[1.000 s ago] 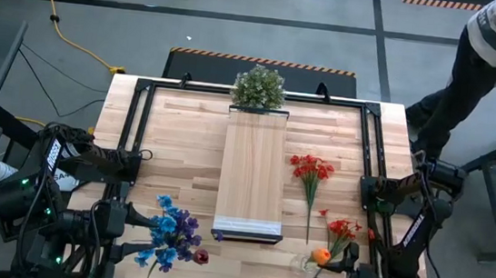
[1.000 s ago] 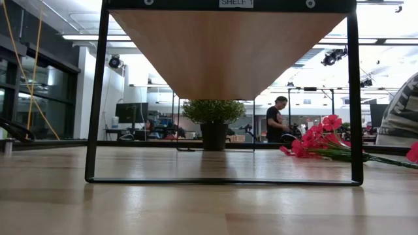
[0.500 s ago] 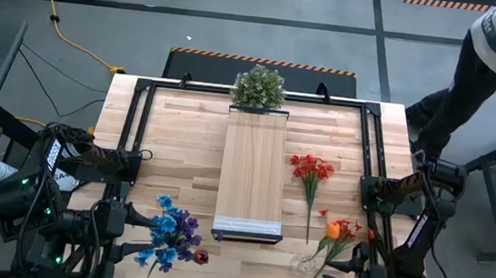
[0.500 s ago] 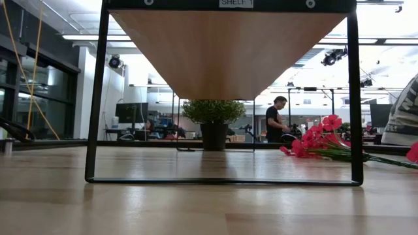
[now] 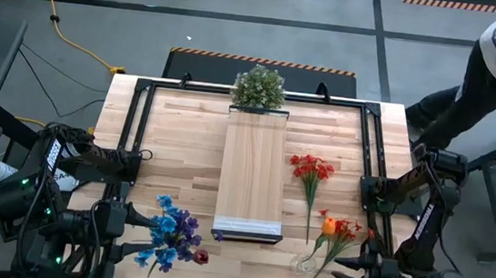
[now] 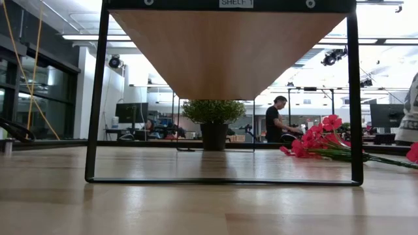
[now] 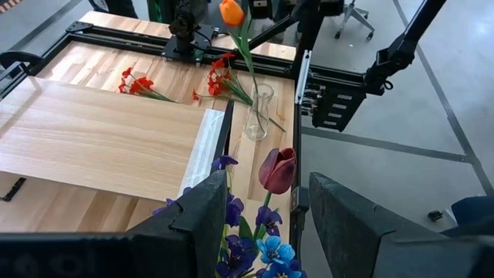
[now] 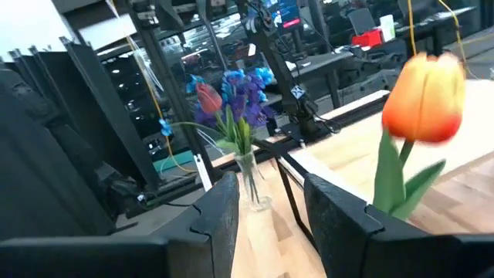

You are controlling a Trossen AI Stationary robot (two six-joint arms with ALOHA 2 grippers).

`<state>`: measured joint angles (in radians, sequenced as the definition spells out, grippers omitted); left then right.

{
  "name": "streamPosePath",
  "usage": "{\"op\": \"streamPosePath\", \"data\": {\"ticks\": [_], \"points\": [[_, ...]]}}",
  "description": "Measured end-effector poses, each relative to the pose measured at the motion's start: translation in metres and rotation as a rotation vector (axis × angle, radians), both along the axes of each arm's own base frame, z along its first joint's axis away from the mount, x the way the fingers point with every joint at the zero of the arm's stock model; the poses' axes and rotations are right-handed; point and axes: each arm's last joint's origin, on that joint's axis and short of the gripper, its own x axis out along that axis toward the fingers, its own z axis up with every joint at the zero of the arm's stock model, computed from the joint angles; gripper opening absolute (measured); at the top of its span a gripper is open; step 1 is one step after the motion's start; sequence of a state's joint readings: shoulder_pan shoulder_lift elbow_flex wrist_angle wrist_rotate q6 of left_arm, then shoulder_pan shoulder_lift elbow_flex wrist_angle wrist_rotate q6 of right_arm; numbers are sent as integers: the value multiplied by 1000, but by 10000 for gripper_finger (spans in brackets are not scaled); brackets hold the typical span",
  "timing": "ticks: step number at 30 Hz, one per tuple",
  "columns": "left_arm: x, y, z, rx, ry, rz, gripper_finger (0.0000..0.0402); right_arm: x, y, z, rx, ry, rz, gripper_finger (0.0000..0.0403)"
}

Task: Pick and place flowers into a vace then onto a shelf
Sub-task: Put the top red flowers into the right transparent vase

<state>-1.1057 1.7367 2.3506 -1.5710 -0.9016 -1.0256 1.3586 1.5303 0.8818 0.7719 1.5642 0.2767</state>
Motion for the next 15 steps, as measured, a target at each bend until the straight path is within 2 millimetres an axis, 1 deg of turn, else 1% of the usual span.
{"op": "streamPosePath", "data": {"ticks": [3, 7, 10, 15], "points": [[0, 0, 0, 0, 0, 0, 216, -1, -5, 13, -8, 2, -4, 138], [0, 0, 0, 0, 0, 0, 216, -1, -9, 41, -74, 15, -3, 138], [0, 0, 0, 0, 0, 0, 216, -2, -12, 65, -125, 25, -4, 138], [0, 0, 0, 0, 0, 0, 216, -3, -20, 115, -269, 58, -10, 138]]}}
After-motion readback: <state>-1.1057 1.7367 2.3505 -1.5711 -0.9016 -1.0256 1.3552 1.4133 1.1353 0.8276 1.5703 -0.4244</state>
